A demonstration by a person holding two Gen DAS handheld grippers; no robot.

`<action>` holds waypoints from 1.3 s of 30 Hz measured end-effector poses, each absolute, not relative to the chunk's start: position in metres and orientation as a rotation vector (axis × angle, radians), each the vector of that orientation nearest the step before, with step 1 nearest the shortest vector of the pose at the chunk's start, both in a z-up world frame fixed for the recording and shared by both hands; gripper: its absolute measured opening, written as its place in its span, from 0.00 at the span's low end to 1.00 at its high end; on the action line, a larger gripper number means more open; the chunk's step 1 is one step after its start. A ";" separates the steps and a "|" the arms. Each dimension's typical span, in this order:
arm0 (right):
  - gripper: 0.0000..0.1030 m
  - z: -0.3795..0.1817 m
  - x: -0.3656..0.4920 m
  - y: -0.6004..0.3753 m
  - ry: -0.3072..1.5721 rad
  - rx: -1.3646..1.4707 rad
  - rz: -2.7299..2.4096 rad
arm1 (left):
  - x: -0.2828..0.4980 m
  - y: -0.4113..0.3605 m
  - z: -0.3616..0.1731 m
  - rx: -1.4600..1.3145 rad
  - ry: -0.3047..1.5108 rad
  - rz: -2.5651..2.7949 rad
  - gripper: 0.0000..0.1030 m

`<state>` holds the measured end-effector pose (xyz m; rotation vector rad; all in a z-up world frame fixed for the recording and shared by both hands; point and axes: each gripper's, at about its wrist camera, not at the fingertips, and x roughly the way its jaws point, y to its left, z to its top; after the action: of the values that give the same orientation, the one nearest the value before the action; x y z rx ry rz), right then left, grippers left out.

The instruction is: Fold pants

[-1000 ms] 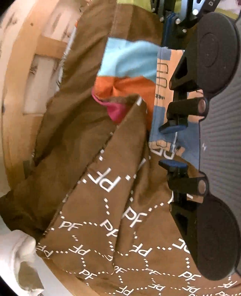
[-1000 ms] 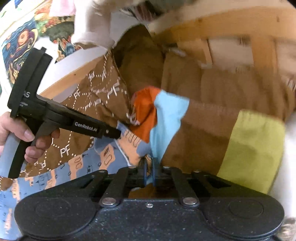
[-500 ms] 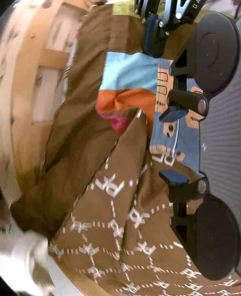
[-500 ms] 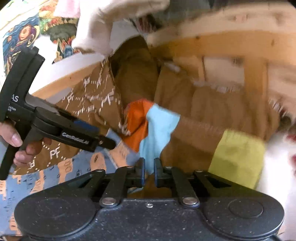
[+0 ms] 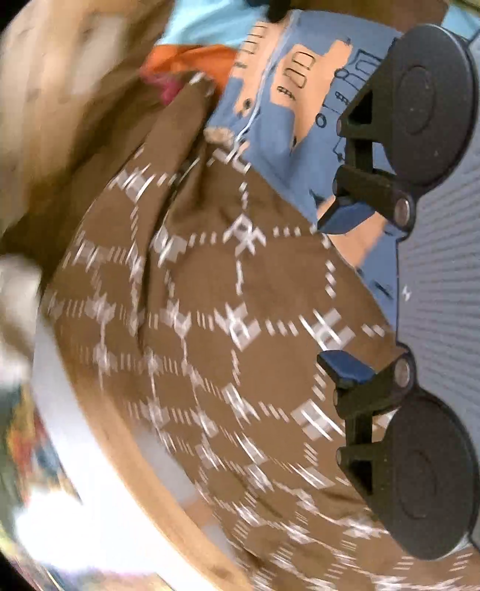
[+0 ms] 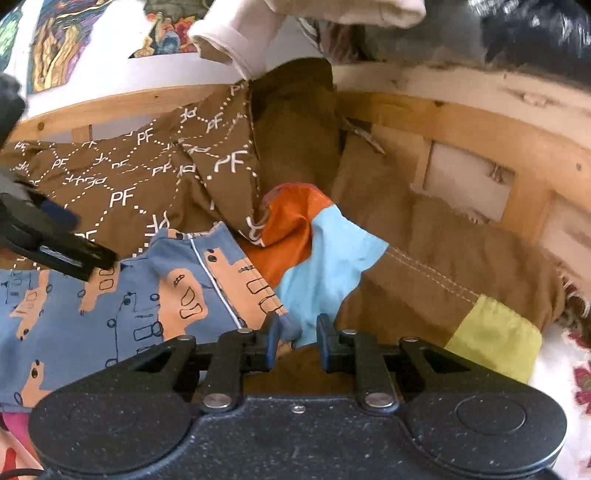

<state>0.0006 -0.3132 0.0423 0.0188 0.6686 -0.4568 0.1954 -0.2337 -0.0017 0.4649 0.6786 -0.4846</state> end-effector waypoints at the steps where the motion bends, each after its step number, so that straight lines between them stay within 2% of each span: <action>1: 0.44 0.045 -0.001 -0.312 0.646 0.028 -0.441 | 0.187 -0.220 0.003 0.416 0.665 -0.469 0.82; 2: 0.58 0.048 -0.002 -0.311 0.624 0.031 -0.427 | 0.180 -0.207 0.007 0.385 0.647 -0.455 0.85; 3: 0.61 0.050 -0.002 -0.310 0.603 0.030 -0.413 | 0.171 -0.195 0.010 0.366 0.625 -0.438 0.88; 9: 0.62 0.045 0.021 -0.288 0.614 -0.083 -0.251 | 0.134 -0.136 -0.005 0.443 0.644 -0.350 0.88; 12: 0.62 0.028 0.046 -0.290 0.709 -0.159 -0.286 | 0.128 -0.098 -0.010 0.437 0.677 -0.286 0.88; 15: 0.62 0.025 0.055 -0.305 0.732 -0.070 -0.325 | 0.134 -0.063 -0.002 0.417 0.678 -0.213 0.86; 20: 0.82 0.043 0.056 -0.270 0.602 -0.162 -0.248 | 0.170 -0.013 0.017 0.417 0.691 -0.108 0.85; 27: 0.82 0.034 0.104 -0.219 0.666 -0.038 0.124 | 0.231 0.023 0.009 0.231 0.869 -0.206 0.75; 29: 0.79 0.033 0.117 -0.203 0.685 0.023 0.223 | 0.237 0.026 0.006 0.193 0.904 -0.229 0.62; 31: 0.75 0.031 0.131 -0.189 0.706 0.056 0.299 | 0.242 0.030 0.000 0.167 0.941 -0.254 0.42; 32: 0.69 0.029 0.139 -0.176 0.714 0.051 0.330 | 0.243 0.031 -0.002 0.156 0.949 -0.255 0.39; 33: 0.65 0.028 0.145 -0.167 0.721 0.043 0.356 | 0.246 0.032 -0.004 0.149 0.953 -0.257 0.31; 34: 0.55 0.025 0.154 -0.156 0.735 0.040 0.383 | 0.248 0.033 -0.003 0.144 0.962 -0.262 0.15; 37: 0.30 0.014 0.172 -0.137 0.795 0.063 0.424 | 0.253 0.032 0.000 0.147 0.970 -0.217 0.04; 39: 0.28 0.007 0.180 -0.129 0.820 0.055 0.395 | 0.246 0.024 0.006 0.193 0.927 -0.165 0.04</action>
<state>0.1804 -0.1287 0.0073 0.0546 0.8203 0.3952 0.2459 0.0242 0.0064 0.1929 0.9268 -0.1654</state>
